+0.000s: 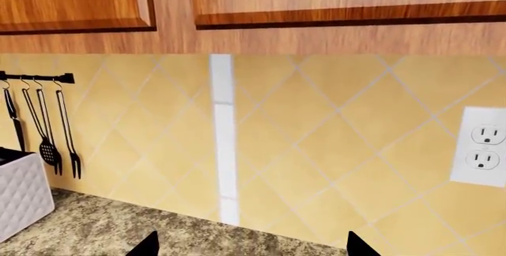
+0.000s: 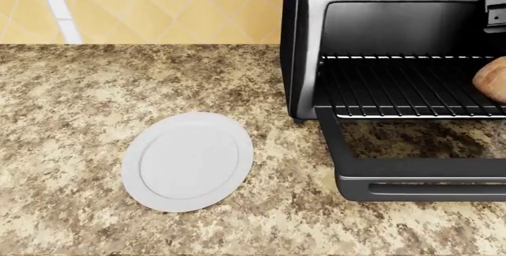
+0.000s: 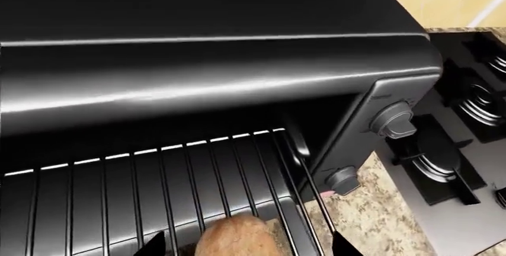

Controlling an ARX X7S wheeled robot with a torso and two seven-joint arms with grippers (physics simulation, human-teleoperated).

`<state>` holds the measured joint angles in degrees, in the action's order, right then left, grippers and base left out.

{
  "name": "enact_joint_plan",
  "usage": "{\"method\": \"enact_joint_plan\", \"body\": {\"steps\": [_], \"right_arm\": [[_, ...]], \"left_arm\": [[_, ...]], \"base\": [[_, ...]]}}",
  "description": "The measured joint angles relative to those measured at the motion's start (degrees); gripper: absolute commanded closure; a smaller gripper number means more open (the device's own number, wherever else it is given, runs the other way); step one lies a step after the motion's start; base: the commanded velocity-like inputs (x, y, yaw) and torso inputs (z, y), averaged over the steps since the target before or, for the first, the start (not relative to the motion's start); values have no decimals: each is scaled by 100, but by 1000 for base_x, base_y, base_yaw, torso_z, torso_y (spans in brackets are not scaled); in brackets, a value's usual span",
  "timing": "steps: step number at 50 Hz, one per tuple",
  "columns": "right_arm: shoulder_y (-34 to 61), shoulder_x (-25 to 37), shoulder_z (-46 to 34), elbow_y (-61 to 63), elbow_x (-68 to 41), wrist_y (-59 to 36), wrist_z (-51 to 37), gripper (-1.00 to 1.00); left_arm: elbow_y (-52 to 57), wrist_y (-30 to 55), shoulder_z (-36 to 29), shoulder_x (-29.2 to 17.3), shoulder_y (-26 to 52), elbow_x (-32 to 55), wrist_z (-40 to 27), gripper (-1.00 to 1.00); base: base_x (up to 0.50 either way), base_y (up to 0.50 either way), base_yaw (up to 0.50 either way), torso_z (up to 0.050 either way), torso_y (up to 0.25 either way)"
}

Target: Pick the bread from the rack and place it on the plate on the counter.

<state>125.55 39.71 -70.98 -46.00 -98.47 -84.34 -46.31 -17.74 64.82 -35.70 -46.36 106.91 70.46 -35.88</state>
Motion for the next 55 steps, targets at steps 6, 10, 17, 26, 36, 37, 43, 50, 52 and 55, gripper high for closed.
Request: {"method": "enact_joint_plan", "body": {"steps": [6, 10, 17, 26, 36, 37, 43, 50, 52, 55], "right_arm": [[-171, -34, -106, 1, 81, 29, 141, -100], [-260, -29, -162, 20, 109, 35, 191, -100], [-394, 10, -227, 93, 103, 34, 217, -100], [-579, 146, -260, 239, -5, 37, 141, -100], [-769, 237, -333, 327, -7, 101, 187, -100], [-784, 242, -339, 332, -6, 108, 192, -100], [-863, 258, -379, 353, -7, 135, 208, -100], [-932, 259, -433, 359, 12, 163, 245, -100], [-944, 256, -450, 354, 28, 172, 271, -100], [-964, 257, -472, 352, 44, 185, 299, -100]], "left_arm": [[-2, -14, 0, 3, -21, 2, -1, -100], [-8, -24, -5, 8, -34, -1, 0, -100], [-18, -37, -12, 17, -44, -5, 8, -100], [-28, -47, -14, 11, -47, -8, 21, -100], [-40, -72, -23, 19, -73, -17, 34, -100], [-39, -74, -23, 18, -77, -15, 34, -100], [-23, -64, -10, 4, -75, 4, 22, -100], [-16, -69, -9, -1, -83, 9, 22, -100], [-17, -70, -10, -1, -81, 9, 24, -100], [-20, -73, -12, 0, -82, 6, 28, -100]], "base": [[0, 0, 0, 0, 0], [0, 0, 0, 0, 0], [0, 0, 0, 0, 0], [0, 0, 0, 0, 0], [0, 0, 0, 0, 0], [0, 0, 0, 0, 0], [0, 0, 0, 0, 0], [0, 0, 0, 0, 0], [0, 0, 0, 0, 0], [0, 0, 0, 0, 0]]}}
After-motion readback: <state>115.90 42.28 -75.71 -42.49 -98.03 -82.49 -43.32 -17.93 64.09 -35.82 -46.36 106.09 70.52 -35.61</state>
